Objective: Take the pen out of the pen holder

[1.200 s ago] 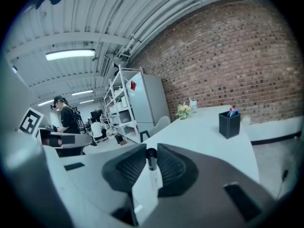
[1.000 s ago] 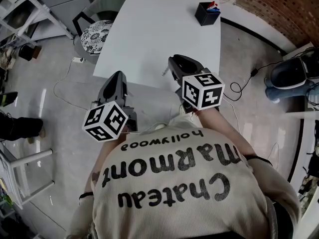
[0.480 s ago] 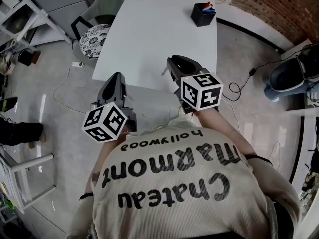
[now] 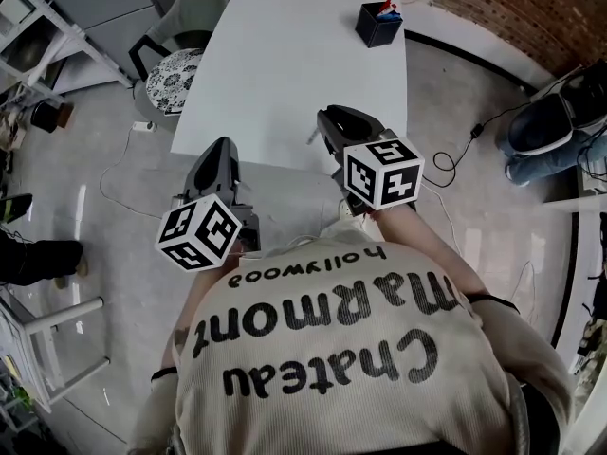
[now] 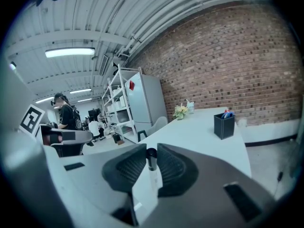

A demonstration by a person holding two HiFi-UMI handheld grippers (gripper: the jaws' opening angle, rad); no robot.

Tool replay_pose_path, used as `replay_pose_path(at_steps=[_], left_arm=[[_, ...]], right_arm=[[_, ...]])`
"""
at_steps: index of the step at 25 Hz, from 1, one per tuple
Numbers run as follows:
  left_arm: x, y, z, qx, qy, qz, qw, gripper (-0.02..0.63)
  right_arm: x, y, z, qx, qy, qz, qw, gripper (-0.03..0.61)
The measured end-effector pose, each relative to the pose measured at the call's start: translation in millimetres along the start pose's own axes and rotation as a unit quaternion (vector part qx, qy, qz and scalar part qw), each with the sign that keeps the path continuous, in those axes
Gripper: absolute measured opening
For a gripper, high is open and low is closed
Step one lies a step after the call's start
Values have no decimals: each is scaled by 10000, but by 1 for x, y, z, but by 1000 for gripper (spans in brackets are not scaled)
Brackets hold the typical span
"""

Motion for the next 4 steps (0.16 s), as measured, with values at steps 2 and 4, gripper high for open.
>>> replay_pose_path(at_steps=[2, 4], left_arm=[[-1, 0, 1, -1, 2, -12, 10000, 0], [-2, 1, 1, 1, 5, -25, 10000, 0]], right_arm=[[0, 1, 0, 2, 2, -1, 10000, 72], [-1, 2, 1, 7, 5, -9, 10000, 72]])
Point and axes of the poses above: the fingertips, and each gripper's own axes: y backward along the fingers, z to its right, x out of its top, the point moved 8 cm from there along y, backward along the fingers, and after that the axes turned 5 degrees about x, right-handed, at the moved point
